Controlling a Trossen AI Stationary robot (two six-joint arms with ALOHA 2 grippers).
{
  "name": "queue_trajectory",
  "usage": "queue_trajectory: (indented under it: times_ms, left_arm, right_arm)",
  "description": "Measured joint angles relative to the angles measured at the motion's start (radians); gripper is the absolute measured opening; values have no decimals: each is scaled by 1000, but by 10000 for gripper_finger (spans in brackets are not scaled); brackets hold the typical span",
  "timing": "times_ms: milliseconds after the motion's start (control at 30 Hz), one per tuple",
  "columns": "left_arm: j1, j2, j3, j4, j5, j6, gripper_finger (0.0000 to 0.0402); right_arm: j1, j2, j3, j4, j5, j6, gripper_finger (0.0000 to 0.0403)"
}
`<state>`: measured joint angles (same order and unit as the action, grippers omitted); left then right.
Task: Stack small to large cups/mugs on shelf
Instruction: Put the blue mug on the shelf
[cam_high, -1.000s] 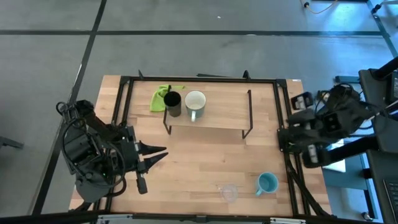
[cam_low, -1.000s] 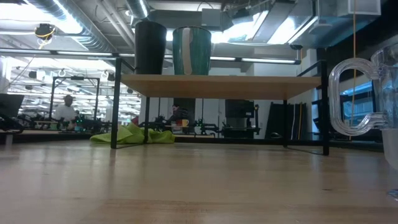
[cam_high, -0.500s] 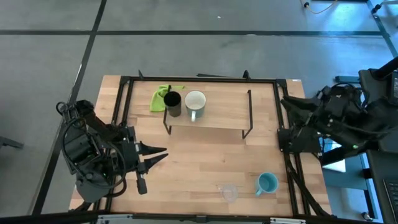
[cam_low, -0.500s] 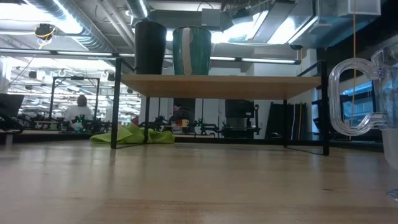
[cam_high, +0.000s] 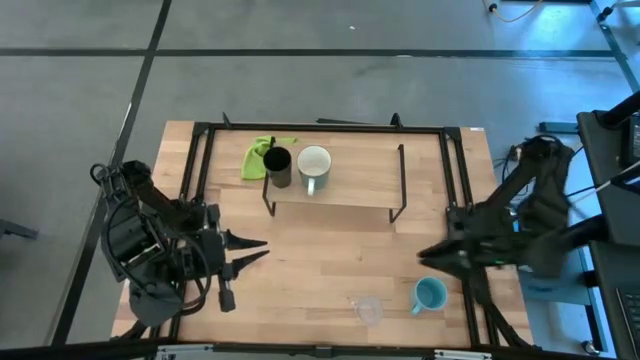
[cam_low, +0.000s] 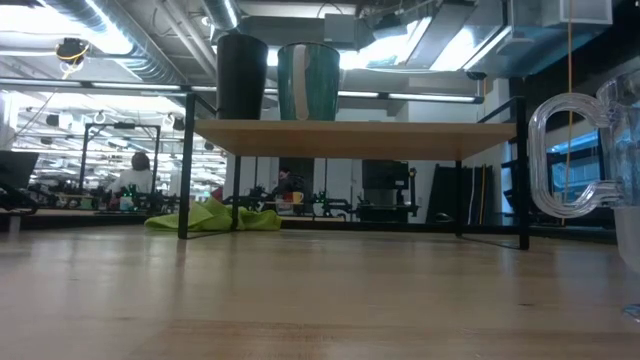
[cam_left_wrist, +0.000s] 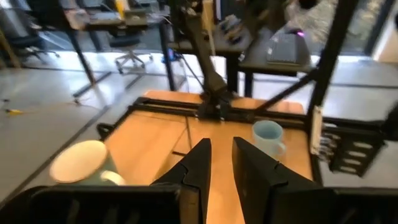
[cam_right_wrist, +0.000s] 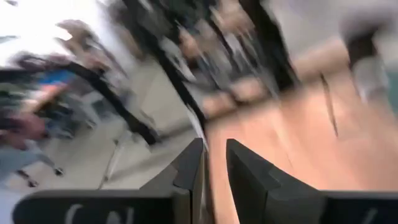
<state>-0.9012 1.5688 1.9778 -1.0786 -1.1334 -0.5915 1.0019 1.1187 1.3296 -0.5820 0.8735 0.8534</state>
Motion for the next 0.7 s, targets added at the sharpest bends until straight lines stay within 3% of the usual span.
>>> queue_trajectory:
  times_ms: [67,133,233,333,500,600,700]
  left_arm:
    - [6,-5,0,-3,71,-1,60]
    - [19,-11,0,-3,161,-2,60]
    - [35,-12,1,-2,243,-2,60]
    - [45,-12,1,-2,292,-11,60]
    - [47,-12,1,-3,316,-29,60]
    - [47,-12,1,-15,318,-36,60]
    - [51,-12,1,-33,317,-80,60]
  right_arm:
    - [-63,0,-87,-64,-124,176,72]
    - [-140,3,-185,3,-318,215,72]
    - [-261,12,-291,256,-541,99,72]
    - [-362,32,-286,335,-635,-87,72]
    - [-471,66,-41,114,-616,-439,72]
    - [-494,109,181,-186,-476,-635,72]
    - [-524,161,429,-574,-431,-627,72]
